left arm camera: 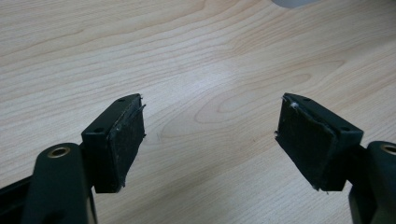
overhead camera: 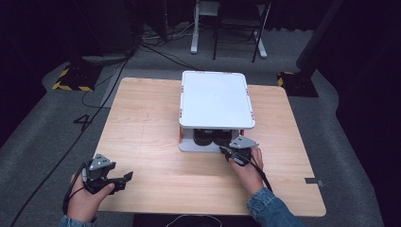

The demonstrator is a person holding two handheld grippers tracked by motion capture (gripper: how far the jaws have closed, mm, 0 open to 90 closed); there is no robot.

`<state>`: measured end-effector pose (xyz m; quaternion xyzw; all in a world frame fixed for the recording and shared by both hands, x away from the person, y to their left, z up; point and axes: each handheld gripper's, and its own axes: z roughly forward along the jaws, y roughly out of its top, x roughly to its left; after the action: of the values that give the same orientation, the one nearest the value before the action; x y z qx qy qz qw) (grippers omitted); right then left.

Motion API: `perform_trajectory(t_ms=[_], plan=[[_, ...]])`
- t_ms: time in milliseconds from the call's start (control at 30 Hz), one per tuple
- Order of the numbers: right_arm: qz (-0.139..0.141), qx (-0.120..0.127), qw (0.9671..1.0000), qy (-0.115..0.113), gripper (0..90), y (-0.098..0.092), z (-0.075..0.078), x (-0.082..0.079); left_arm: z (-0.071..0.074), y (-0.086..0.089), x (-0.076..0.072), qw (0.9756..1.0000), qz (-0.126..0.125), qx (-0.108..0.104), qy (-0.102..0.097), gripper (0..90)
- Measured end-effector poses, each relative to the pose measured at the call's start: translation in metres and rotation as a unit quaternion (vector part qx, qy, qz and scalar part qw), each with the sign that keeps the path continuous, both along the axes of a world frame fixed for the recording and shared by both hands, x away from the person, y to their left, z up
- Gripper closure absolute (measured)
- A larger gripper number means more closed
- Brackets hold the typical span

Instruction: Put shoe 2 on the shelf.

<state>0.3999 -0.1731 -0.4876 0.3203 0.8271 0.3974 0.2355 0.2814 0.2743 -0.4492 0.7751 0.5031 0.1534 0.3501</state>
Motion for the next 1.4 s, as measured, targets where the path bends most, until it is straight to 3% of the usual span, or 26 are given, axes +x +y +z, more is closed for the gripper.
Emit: perform_trajectory(t_ms=[33,67,200,300,333,433,467,567,600,733,767,867,1033,1200,1233,1300,1400], plan=[[0.006,0.005,1.0000,0.005,60.4,0.000,0.000,0.000,0.000,0.000,0.000,1.0000,-0.002,0.001,0.000,23.8],[0.014,0.024,0.9996,0.010,48.9,-0.002,0.004,-0.002,0.001,0.000,0.000,1.0000,0.001,-0.003,-0.001,23.8],[0.030,0.038,0.9988,0.010,45.6,-0.012,0.020,-0.014,0.002,-0.001,0.002,1.0000,-0.001,-0.007,-0.006,23.9],[0.041,0.057,0.9976,-0.002,43.6,-0.024,0.042,-0.029,0.002,-0.001,0.005,0.9999,-0.007,-0.010,-0.012,24.3],[0.039,0.073,0.9966,-0.009,41.7,-0.035,0.058,-0.038,0.004,-0.001,0.006,0.9997,-0.009,-0.009,-0.019,24.4],[0.031,0.085,0.9958,-0.015,40.2,-0.044,0.068,-0.043,0.005,-0.002,0.008,0.9996,-0.013,-0.012,-0.023,24.3],[0.020,0.101,0.9946,-0.010,38.2,-0.057,0.077,-0.047,0.005,-0.004,0.009,0.9995,-0.017,-0.013,-0.023,24.1],[0.008,0.105,0.9943,-0.014,36.7,-0.068,0.083,-0.049,0.005,-0.004,0.009,0.9994,-0.021,-0.014,-0.021,23.7],[-0.010,0.102,0.9946,-0.013,32.5,-0.084,0.089,-0.050,0.006,-0.003,0.011,0.9993,-0.026,-0.011,-0.024,23.4],[-0.036,0.109,0.9934,-0.005,28.6,-0.106,0.090,-0.050,0.007,-0.005,0.014,0.9991,-0.031,-0.008,-0.027,21.2],[-0.054,0.100,0.9935,0.003,25.6,-0.120,0.088,-0.050,0.007,-0.006,0.015,0.9989,-0.035,-0.007,-0.030,20.5],[-0.085,0.094,0.9919,0.011,22.5,-0.137,0.086,-0.053,0.007,-0.008,0.019,0.9984,-0.045,0.000,-0.034,18.7],[-0.107,0.085,0.9903,0.021,17.7,-0.159,0.083,-0.055,0.004,-0.006,0.023,0.9982,-0.046,0.015,-0.036,17.4],[-0.145,0.082,0.9844,0.057,16.7,-0.182,0.067,-0.051,-0.002,0.000,0.029,0.9980,-0.035,0.039,-0.037,17.0],[-0.145,0.082,0.9844,0.057,16.7,-0.182,0.067,-0.051,-0.002,0.000,0.029,0.9980,-0.035,0.039,-0.037,17.0],[-0.178,0.074,0.9778,0.082,16.7,-0.194,0.055,-0.044,-0.006,0.003,0.031,0.9983,-0.028,0.040,-0.033,16.9],[-0.184,0.073,0.9758,0.092,16.7,-0.201,0.045,-0.039,-0.009,0.008,0.033,0.9982,-0.015,0.043,-0.038,17.0]])
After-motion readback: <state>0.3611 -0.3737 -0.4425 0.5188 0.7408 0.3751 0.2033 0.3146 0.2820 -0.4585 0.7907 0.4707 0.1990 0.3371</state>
